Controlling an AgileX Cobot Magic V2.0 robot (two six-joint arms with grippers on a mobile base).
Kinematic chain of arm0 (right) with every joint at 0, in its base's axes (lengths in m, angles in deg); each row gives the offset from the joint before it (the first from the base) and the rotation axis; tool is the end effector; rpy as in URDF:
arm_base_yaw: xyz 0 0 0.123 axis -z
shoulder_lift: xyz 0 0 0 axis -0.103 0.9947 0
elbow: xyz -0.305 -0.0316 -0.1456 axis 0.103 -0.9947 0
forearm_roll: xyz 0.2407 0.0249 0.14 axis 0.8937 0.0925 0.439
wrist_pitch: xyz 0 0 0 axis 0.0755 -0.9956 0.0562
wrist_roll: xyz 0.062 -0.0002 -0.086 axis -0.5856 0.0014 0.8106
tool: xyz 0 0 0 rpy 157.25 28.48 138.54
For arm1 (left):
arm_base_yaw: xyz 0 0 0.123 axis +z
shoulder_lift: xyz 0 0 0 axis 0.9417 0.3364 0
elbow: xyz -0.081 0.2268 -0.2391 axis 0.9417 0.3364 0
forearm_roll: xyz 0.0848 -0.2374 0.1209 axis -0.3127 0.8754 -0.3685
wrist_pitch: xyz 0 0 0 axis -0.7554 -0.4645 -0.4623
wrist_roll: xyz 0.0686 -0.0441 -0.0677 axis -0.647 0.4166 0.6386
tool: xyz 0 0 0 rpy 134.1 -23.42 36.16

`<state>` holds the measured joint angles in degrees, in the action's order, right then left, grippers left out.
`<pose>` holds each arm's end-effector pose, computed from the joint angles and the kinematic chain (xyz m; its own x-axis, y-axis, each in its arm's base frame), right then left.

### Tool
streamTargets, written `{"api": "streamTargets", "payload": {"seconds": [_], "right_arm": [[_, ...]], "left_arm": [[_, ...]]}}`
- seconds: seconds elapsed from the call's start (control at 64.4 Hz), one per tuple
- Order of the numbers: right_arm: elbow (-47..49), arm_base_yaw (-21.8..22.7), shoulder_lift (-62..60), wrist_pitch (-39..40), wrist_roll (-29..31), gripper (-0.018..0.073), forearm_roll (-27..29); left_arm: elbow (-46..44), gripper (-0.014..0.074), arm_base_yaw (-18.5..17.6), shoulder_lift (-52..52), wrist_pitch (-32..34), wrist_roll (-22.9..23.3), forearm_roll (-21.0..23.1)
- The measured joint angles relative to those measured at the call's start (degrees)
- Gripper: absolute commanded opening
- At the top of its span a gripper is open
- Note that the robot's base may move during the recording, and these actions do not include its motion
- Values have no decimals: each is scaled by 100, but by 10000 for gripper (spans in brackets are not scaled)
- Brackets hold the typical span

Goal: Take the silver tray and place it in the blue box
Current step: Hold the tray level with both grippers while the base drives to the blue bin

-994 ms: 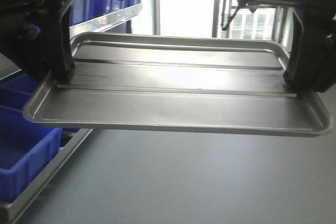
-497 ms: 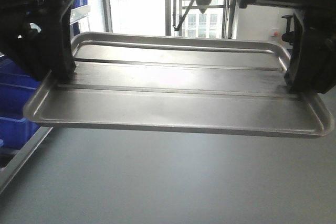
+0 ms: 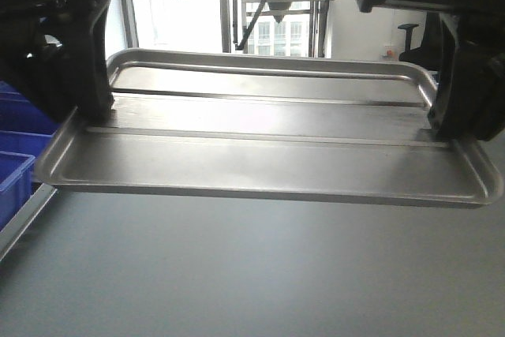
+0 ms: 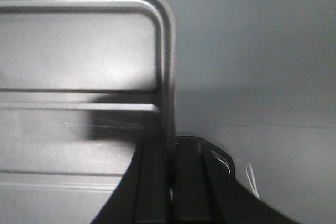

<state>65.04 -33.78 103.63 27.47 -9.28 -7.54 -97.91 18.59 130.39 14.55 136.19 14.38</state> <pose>0.2040 0.1480 0.3189 -0.9054 0.1325 -0.4034 0.0584 0.9799 0.1907 0.2002 -0.2160 0.3336 -0.8984 0.0601 -0.4350 0.1298 0.9827 -0.1323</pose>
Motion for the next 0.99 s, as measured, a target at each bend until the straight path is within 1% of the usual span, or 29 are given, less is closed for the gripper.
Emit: {"api": "streamTargets", "payload": {"seconds": [0.994], "right_arm": [[0, 0, 0, -9, 0, 59, 0]], "left_arm": [[0, -15, 0, 0, -9, 0, 28]]}}
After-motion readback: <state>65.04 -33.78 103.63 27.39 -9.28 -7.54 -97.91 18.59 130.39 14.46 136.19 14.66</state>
